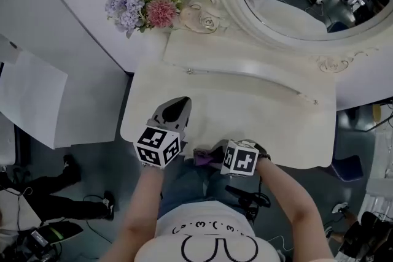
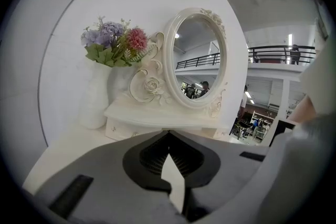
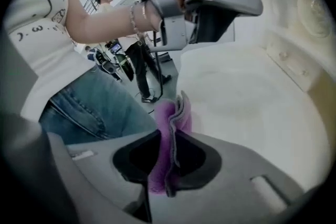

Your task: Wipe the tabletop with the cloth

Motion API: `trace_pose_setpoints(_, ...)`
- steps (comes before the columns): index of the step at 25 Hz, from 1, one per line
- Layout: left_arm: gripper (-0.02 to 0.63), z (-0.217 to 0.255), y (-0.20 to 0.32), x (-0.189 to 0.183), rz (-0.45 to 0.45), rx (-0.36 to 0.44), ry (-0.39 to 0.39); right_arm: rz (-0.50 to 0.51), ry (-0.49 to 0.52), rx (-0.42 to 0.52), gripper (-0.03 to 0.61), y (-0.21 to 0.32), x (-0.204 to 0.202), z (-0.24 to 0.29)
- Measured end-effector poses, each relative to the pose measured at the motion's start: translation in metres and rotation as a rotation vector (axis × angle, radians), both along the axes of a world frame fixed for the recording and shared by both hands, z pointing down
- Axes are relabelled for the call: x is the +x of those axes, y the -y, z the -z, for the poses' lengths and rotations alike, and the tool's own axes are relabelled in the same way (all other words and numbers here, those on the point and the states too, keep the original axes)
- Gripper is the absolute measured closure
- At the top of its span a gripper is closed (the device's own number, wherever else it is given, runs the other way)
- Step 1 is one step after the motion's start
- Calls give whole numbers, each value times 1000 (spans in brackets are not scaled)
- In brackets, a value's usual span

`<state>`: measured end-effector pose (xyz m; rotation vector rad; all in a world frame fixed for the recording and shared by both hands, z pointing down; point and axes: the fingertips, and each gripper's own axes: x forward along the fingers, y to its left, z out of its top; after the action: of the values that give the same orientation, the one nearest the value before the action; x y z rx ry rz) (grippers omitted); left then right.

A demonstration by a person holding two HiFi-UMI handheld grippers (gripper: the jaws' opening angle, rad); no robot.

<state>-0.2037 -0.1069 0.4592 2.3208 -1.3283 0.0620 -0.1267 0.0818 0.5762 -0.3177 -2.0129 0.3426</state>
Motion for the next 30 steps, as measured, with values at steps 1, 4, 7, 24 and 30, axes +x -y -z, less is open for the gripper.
trace_pose_setpoints(1, 615, 0, -1, -1, 1, 1, 0, 30, 6, -22, 508, -7, 2, 0)
trace_pose_setpoints(4, 615, -1, -5, -6, 5, -1, 1, 54, 58, -17, 505, 3, 3, 9)
trace_pose_setpoints(7, 615, -2, -7, -13, 20, -3, 3, -35, 128, 61, 505, 52, -6, 27)
trace_pose_setpoints(24, 615, -14, 4, -58, 72, -27, 13, -57, -12, 787, 505, 259, -75, -13)
trace_pose_setpoints(30, 615, -22, 8, -62, 70, -39, 15, -156, -31, 788, 506, 268, -79, -18)
